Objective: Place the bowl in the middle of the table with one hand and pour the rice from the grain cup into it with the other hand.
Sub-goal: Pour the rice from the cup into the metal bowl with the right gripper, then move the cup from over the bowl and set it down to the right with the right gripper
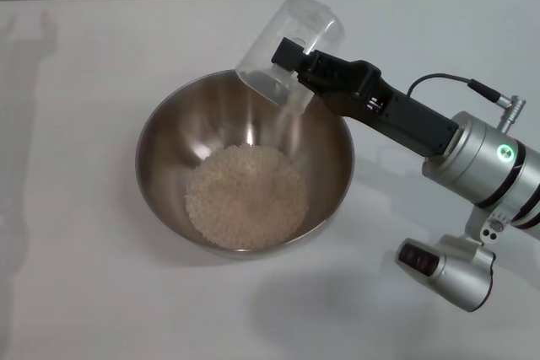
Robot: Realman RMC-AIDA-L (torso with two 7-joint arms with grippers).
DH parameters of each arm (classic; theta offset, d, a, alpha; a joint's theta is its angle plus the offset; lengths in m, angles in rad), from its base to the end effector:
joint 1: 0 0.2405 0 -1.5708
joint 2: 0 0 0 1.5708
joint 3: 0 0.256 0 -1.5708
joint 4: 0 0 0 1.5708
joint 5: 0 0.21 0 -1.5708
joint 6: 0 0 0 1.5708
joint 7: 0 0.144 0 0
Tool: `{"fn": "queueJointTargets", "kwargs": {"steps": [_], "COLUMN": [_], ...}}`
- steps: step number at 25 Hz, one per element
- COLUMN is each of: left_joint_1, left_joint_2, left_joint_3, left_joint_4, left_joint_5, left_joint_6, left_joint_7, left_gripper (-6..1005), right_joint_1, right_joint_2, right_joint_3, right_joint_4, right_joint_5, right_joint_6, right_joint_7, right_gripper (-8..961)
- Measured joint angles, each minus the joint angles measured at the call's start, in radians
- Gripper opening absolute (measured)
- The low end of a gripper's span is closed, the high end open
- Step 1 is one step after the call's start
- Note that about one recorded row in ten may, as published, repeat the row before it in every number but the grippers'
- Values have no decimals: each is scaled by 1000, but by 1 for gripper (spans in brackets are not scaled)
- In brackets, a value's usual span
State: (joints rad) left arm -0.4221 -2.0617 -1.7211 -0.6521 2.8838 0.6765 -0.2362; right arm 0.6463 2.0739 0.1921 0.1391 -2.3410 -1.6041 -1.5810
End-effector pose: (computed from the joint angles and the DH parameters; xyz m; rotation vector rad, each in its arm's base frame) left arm -0.2904 0.4137 0.0790 -1.3253 -0.6498 -0.8211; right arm 0.1951 0.3047 -0.0667 -1.1473 -1.6283 0.1393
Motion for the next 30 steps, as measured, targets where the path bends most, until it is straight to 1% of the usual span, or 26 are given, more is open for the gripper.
{"fn": "queueJointTargets", "kwargs": {"steps": [9, 17, 24, 25, 26, 27, 28, 29, 30], "left_joint_1": [4, 5, 5, 5, 6, 6, 7, 7, 7], "left_joint_2": [0, 0, 0, 0, 0, 0, 0, 0, 0], "left_joint_3": [0, 0, 3, 3, 3, 3, 3, 3, 3], "left_joint_4": [-10, -21, -22, -23, -24, -24, -25, -25, -27], "left_joint_5": [0, 0, 0, 0, 0, 0, 0, 0, 0], "left_joint_6": [0, 0, 0, 0, 0, 0, 0, 0, 0], "left_joint_7": [0, 0, 0, 0, 0, 0, 0, 0, -1], "left_gripper": [504, 503, 503, 503, 503, 503, 503, 503, 503], "right_joint_1": [-4, -19, -46, -51, -62, -62, -76, -76, -84], "right_joint_2": [2, 3, 5, 6, 6, 6, 7, 7, 8], "right_joint_3": [-4, 4, 21, 29, 62, 62, 109, 109, 136], "right_joint_4": [3, 36, 64, 72, 96, 96, 122, 122, 135], "right_joint_5": [1, 26, 27, 27, 28, 28, 28, 28, 28], "right_joint_6": [4, 6, 12, 17, 34, 34, 47, 47, 53], "right_joint_7": [-2, 45, 130, 149, 192, 192, 240, 240, 267], "right_gripper": [16, 16, 16, 16, 17, 17, 17, 17, 17]}}
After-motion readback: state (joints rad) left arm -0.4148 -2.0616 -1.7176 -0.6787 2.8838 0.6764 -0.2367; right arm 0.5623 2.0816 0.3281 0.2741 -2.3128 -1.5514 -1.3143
